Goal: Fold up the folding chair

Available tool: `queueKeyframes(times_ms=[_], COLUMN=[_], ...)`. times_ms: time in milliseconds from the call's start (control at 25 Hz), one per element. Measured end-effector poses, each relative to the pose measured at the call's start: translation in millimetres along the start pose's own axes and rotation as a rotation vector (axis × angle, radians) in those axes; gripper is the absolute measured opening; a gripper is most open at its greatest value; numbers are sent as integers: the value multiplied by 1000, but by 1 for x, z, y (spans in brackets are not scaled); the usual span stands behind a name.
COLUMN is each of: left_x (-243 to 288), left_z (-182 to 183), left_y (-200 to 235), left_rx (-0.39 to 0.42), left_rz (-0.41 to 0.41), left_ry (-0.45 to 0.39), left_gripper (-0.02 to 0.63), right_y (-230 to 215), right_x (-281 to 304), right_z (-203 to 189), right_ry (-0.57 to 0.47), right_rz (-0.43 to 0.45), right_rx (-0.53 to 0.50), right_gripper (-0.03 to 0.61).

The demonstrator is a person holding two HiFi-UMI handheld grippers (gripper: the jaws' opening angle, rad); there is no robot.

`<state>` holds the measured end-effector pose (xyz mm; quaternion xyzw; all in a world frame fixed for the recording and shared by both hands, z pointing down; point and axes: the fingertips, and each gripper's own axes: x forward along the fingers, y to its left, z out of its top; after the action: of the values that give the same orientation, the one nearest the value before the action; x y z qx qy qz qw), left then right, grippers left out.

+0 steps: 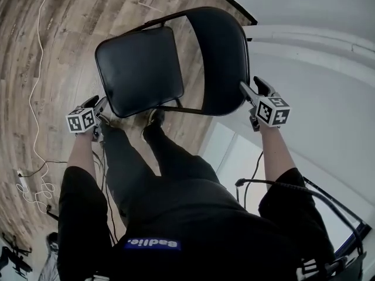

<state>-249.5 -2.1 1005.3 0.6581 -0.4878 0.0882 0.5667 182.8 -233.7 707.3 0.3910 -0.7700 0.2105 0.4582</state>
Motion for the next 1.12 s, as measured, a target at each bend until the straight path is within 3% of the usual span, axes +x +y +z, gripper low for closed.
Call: queueKeyframes(times_ms=[240, 400, 600, 800, 960, 1120], left_x=[32, 56, 78, 87, 96, 109], left_z=[-22, -30, -43, -50, -48, -37], left_y=[30, 42, 54, 56, 50, 38], left_rx=[-18, -56, -68, -173, -210, -215], left_rz=[-15, -80, -171, -343, -483, -572], left_ry=[33, 27, 79, 76, 65, 58], left_gripper=[206, 227, 247, 265, 265, 264], right_y=[2, 3, 2, 1, 8, 23], right_x=[9, 21, 35, 42, 55, 70], right_z=[-1, 1, 1, -3, -9, -19], right_ry=[3, 5, 35, 21, 26, 113], right_rz=[3, 21, 91, 139, 207, 253], right_rx=[-29, -41, 6, 48, 84, -12], right_gripper=[259, 268, 305, 327, 327, 299])
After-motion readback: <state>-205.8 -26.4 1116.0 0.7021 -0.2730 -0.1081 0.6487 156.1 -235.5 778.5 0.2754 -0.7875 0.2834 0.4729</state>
